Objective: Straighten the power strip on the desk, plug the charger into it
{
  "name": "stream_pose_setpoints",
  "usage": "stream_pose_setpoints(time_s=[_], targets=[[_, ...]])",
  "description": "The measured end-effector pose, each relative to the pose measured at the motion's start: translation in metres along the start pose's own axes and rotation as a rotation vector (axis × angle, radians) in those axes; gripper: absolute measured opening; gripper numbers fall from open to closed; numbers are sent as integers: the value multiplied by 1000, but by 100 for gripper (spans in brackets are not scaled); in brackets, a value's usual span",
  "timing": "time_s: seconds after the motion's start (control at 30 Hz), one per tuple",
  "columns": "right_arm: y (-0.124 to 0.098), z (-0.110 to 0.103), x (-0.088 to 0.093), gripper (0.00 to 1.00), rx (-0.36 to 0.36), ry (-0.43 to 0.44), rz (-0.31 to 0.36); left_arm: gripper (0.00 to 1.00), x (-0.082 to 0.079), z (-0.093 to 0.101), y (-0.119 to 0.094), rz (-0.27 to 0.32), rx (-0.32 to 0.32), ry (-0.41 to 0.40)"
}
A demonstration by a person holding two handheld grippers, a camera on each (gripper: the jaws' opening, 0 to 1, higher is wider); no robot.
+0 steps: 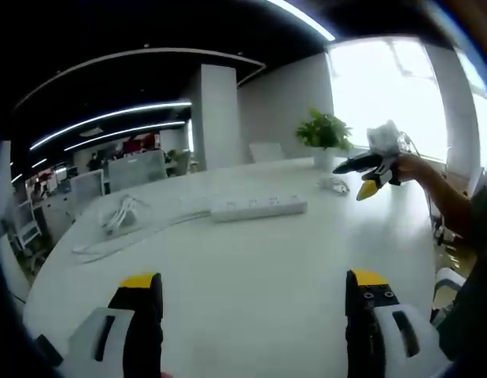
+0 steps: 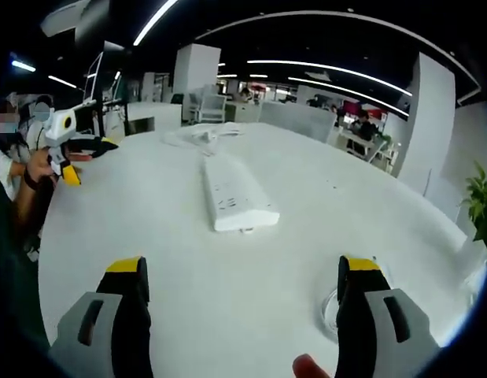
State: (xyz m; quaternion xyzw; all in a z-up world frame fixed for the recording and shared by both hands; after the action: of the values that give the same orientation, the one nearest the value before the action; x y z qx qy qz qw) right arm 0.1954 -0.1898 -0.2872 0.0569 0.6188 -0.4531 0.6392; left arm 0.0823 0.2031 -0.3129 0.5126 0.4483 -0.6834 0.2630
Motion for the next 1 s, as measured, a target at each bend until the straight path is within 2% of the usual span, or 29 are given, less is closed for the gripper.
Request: stream_pose_setpoints(time_s=[0.57, 1.0], targets=[[22, 2, -13, 100, -42, -21, -31, 100, 1, -4, 2, 6, 0, -6], [39, 13, -24, 100, -71, -25, -42, 100, 1, -9, 5, -1, -1, -6]])
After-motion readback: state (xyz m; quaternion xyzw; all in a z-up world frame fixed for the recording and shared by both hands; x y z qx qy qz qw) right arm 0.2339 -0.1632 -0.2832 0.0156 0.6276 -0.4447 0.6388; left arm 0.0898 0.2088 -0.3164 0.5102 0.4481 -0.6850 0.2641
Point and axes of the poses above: the point that each gripper's makers call its tool centre point, and the gripper's own axes: y roughly forward along the fingers, z roughly to its right, x roughly out of its underside, the point moved 8 cm from there along -y, roughly backward along the fingers, and after that the axes turned 4 degrees about -y, right-handed, at the moved point
